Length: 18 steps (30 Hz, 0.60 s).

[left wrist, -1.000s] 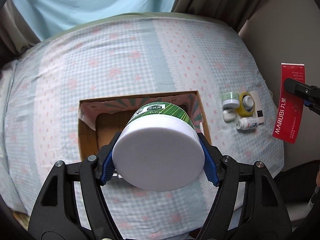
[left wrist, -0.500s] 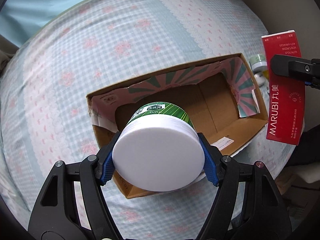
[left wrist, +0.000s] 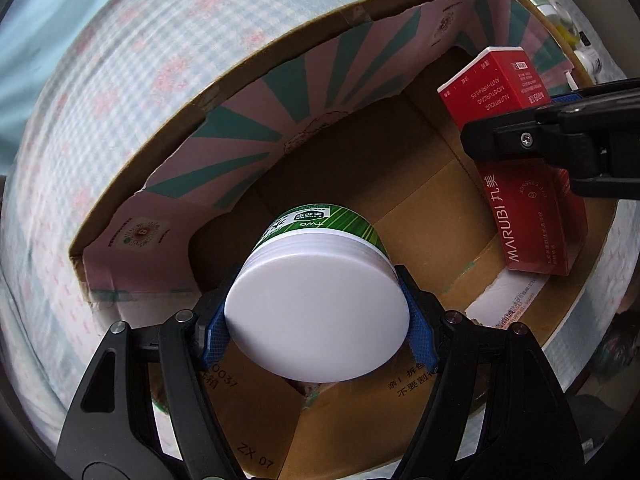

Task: Organize rigid objects
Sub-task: 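Carry the green jar and red box into the cardboard box and release both, then lift both tools away from the box toward the remaining items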

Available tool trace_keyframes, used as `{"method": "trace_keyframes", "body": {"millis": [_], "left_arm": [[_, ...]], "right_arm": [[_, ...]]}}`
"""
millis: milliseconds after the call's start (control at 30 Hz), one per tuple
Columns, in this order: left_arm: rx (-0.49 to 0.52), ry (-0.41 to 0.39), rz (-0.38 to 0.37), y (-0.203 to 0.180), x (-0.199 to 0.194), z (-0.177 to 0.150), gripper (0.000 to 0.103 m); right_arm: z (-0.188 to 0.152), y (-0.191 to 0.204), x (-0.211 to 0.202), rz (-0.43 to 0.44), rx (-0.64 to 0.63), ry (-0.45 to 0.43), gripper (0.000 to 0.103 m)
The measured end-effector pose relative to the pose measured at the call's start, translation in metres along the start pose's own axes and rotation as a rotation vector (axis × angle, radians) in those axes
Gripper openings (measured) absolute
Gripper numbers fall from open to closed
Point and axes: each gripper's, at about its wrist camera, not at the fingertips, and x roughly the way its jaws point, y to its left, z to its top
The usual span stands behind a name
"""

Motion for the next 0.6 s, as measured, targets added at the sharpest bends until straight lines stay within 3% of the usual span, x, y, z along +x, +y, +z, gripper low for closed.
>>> {"method": "trace_keyframes", "body": {"millis": [200,267,333,367,433,600], "left_arm": [[0.062,-0.031,-0.032,-0.005,-0.003,0.001,0.07],[0.083,-0.072,-0.025,-0.005,-0.014,-0.001,0.1],[0.069,-0.099,-0.055,-0.001,-0.026,-0.002,0.103],[0.051,-0.1,-0.082,0.002,-0.029,-0.001,0.103],[0.019,-0.099,-0.1,0.009,-0.033,-0.001,0.103],[-0.027,-0.109,-0.089,0.02,-0.039,-0.002,0.103]], "right_arm": [[0.008,0.0,0.002,0.024,-0.02,0.003,0.04],[0.01,0.002,0.002,-0.011,-0.049,0.006,0.04],[0.011,0.002,0.003,-0.046,-0.057,0.018,0.079],[0.011,0.0,0.002,-0.021,-0.054,0.022,0.103],[0.008,-0.004,-0.002,0.019,-0.026,0.02,0.103],[-0.002,-0.011,-0.015,0.005,-0.014,-0.003,0.103]]}}
